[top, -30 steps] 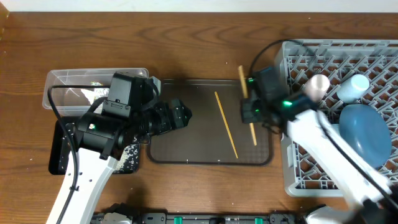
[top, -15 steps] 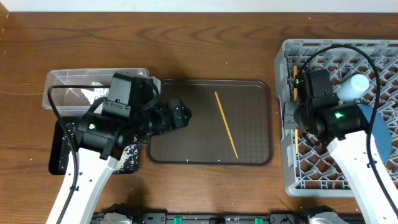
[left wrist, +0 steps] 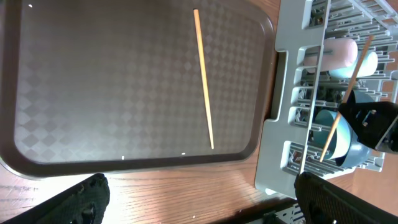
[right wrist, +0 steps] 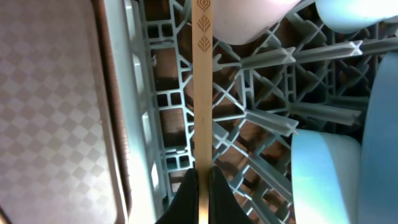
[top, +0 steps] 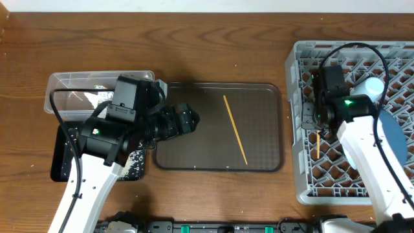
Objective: Sort waste into correct bins and load items into the dishwasher rack
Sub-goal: 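Lower the held chopstick into the rack's left edge and release, then move the right gripper left back to the chopstick on the tray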
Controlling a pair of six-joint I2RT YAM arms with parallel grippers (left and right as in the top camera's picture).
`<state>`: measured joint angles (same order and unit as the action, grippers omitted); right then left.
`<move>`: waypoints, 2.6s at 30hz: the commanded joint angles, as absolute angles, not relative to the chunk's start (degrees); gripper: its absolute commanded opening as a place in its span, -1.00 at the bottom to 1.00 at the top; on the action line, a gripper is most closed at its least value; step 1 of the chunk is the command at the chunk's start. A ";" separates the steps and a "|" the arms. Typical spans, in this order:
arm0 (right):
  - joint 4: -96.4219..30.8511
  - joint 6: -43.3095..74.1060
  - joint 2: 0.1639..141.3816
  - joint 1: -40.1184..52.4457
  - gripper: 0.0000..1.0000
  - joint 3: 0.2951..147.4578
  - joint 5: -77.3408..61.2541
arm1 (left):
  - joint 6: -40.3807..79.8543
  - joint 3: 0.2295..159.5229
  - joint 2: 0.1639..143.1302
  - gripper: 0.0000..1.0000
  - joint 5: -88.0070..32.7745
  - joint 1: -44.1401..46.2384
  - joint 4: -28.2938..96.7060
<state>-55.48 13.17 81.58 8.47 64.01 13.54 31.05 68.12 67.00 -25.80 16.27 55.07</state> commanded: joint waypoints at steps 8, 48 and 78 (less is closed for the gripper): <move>-54.17 12.56 85.38 8.21 -0.97 63.61 12.60 | 30.26 68.79 67.09 0.96 -26.35 16.03 55.00; -55.27 10.61 82.11 10.72 0.72 73.69 -24.84 | 30.26 68.79 67.09 0.96 -26.35 16.03 55.00; -38.63 25.78 86.48 33.95 -0.97 63.18 1.26 | 30.26 68.82 67.09 0.96 -26.35 16.03 55.00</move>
